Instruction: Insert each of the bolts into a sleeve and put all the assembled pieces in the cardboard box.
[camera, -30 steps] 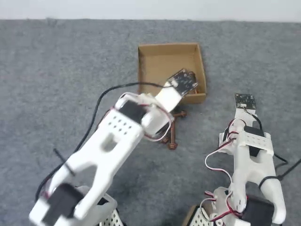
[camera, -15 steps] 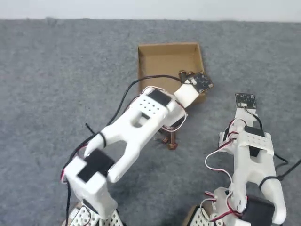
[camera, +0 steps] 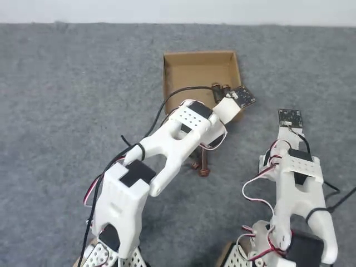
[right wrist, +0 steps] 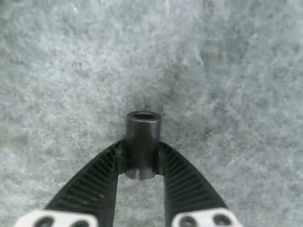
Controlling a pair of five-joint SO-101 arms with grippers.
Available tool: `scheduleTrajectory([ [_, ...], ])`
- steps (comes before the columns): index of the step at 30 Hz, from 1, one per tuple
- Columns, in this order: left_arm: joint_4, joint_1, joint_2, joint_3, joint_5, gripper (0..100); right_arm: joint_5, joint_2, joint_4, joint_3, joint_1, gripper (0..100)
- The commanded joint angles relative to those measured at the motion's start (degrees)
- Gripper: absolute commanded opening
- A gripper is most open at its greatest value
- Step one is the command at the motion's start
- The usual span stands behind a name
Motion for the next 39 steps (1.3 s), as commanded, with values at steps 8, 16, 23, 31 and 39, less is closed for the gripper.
scheduleTrajectory([
  [8,-0.7,2.5,-0.4,-4.1,-0.1,9,0.9,-2.7,-0.8,-0.3,0.5,0.7],
  [16,-0.6,7.1,-0.4,-2.5,-0.1,0,0.9,-2.7,-0.8,-0.3,0.5,0.7],
  [23,1.6,8.0,-0.6,-2.5,-0.1,1,0.9,-2.7,-0.9,-0.3,0.5,0.7],
  [31,11.0,7.1,-5.8,-5.6,-0.1,1,0.9,-2.7,-1.0,-0.3,0.5,0.7],
  [39,11.3,7.1,-9.8,-5.4,-0.1,1,0.9,-2.7,-1.0,-0.3,0.5,0.7],
])
